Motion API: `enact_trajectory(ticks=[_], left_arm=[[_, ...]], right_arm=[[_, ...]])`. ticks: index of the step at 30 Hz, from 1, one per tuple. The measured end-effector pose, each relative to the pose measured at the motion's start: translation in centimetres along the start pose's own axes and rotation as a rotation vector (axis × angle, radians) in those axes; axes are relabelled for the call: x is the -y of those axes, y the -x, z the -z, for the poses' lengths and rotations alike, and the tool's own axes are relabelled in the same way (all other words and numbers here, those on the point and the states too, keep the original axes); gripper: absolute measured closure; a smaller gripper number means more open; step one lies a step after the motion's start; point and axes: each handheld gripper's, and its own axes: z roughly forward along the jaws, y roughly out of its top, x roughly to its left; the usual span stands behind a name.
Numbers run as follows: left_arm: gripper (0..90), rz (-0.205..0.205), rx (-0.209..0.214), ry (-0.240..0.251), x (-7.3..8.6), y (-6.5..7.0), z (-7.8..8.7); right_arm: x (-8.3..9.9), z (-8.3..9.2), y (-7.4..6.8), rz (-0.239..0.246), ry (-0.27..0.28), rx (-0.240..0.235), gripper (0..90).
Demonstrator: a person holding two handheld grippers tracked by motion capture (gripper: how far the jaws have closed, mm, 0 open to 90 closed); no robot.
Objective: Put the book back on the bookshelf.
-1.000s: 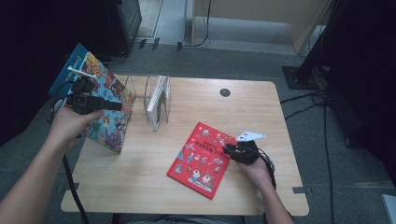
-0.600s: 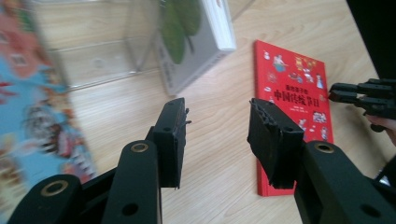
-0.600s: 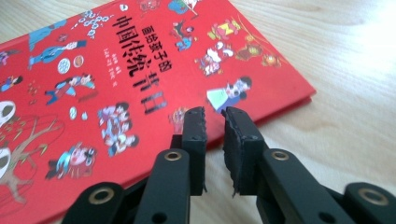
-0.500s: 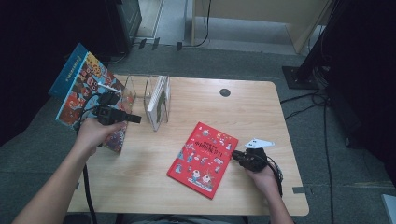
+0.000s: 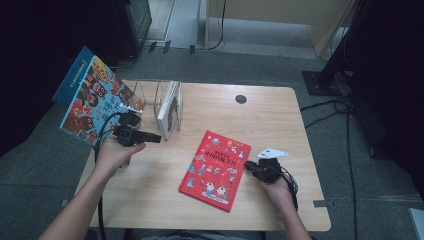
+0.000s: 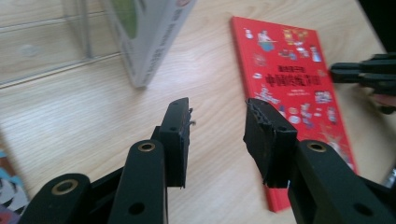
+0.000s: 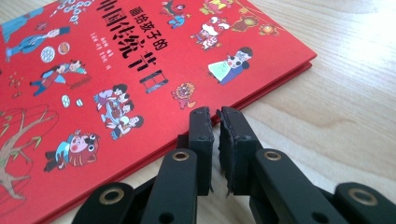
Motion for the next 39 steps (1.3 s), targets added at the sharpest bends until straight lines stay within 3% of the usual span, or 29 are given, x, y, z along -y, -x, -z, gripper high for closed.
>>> enact_trajectory(ticks=[2,4,10,15,19,23,28,31,39], left_arm=[[65.0,-0.015,-0.007,0.011,0.4,0.1,-0.2],[69.0,-0.029,0.037,-0.006,0.9,0.4,-0.7],[73.9,-0.057,0.024,-0.013,2.1,1.3,-2.1],[75.9,-0.042,0.045,-0.013,3.0,1.6,-3.3],[75.9,-0.044,0.041,-0.022,3.7,2.0,-4.4],[80.6,-0.011,0.019,-0.031,4.4,2.1,-5.4],[80.7,-0.013,0.027,-0.037,5.0,2.7,-6.2],[79.3,-0.012,0.032,-0.05,5.5,3.0,-6.7],[82.1,0.014,0.022,-0.046,6.0,3.1,-7.7]], right_arm=[[-0.2,-0.2,0.1,-0.001,0.001,-0.002,83.8],[-0.4,-0.5,0.1,-0.002,0.003,-0.005,83.7],[-0.6,-0.9,0.4,-0.005,0.027,-0.005,83.5],[-0.8,-1.2,0.6,-0.022,0.032,-0.005,83.5],[-1.3,-1.6,0.5,-0.019,0.027,0.001,83.6],[-1.6,-2.0,0.4,-0.011,0.028,0.005,83.3],[-1.9,-2.6,0.3,0.012,0.05,0.012,82.8],[-2.5,-3.0,0.2,0.001,0.031,0.006,82.9],[-2.9,-3.7,0.2,-0.006,0.055,-0.006,82.8]])
